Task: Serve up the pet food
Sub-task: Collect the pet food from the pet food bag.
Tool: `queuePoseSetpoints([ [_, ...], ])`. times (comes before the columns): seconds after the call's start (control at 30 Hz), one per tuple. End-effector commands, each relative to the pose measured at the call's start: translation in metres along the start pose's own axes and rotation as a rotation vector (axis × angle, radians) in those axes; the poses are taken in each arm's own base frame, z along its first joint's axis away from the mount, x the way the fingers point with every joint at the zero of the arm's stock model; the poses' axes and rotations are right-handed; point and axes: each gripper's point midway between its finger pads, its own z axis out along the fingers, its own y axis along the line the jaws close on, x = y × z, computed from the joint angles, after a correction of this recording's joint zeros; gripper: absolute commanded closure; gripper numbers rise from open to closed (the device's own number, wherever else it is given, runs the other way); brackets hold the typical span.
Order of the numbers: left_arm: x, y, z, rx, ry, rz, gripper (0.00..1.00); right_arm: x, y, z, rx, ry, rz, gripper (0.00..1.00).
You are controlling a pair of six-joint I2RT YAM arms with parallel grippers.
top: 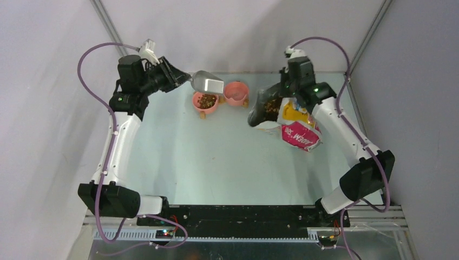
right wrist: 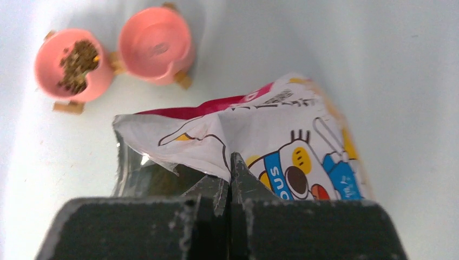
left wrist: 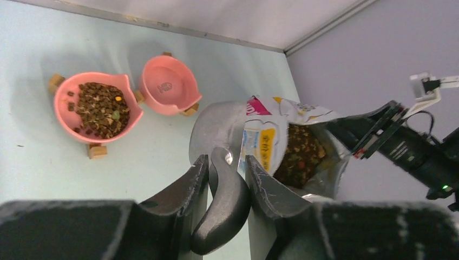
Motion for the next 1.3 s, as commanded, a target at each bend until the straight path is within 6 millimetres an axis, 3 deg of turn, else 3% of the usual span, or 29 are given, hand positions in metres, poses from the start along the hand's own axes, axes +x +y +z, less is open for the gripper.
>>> queuePoseSetpoints([
  [0.0,-0.009,-0.034,-0.016,0.142,-0.059,0.032,1.0,-0.008,0.073,-0.013,-0.168,-0.121,0.045,1.0],
  [0.1,0.011,-0.022,-0.012,0.145,-0.026,0.011,1.0,0.039,0.098,0.004,-0.159,-0.03,-0.001,1.0],
  [0.17,0.019,-0.025,-0.014,0.189,-0.036,0.009,1.0,0.068,0.107,0.016,-0.168,0.034,0.0,1.0],
  [0.2,0.033,-0.017,-0.01,0.188,-0.01,-0.023,1.0,0.081,0.109,0.02,-0.168,0.063,0.002,1.0],
  [0.3,0.05,-0.02,-0.011,0.248,-0.006,-0.039,1.0,0.102,0.115,0.025,-0.162,0.112,-0.026,1.0],
  [0.57,0.124,-0.02,-0.003,0.298,0.128,-0.04,1.0,0.085,0.115,0.008,-0.158,0.085,-0.053,1.0],
  [0.63,0.143,-0.01,0.002,0.266,0.158,-0.052,1.0,0.081,0.114,0.003,-0.149,0.083,-0.062,1.0],
  [0.8,0.148,-0.005,0.024,0.243,0.106,-0.121,1.0,0.077,0.116,-0.007,-0.139,0.078,-0.111,1.0],
  [0.97,0.152,0.001,0.053,0.168,0.043,-0.134,1.0,0.095,0.117,-0.009,-0.144,0.131,-0.098,1.0],
  [1.07,0.165,0.011,0.07,0.123,0.049,-0.135,1.0,0.112,0.116,-0.012,-0.152,0.173,-0.073,1.0],
  [1.27,0.197,0.037,0.084,-0.023,0.037,-0.17,1.0,0.146,0.104,-0.026,-0.141,0.243,-0.061,1.0],
])
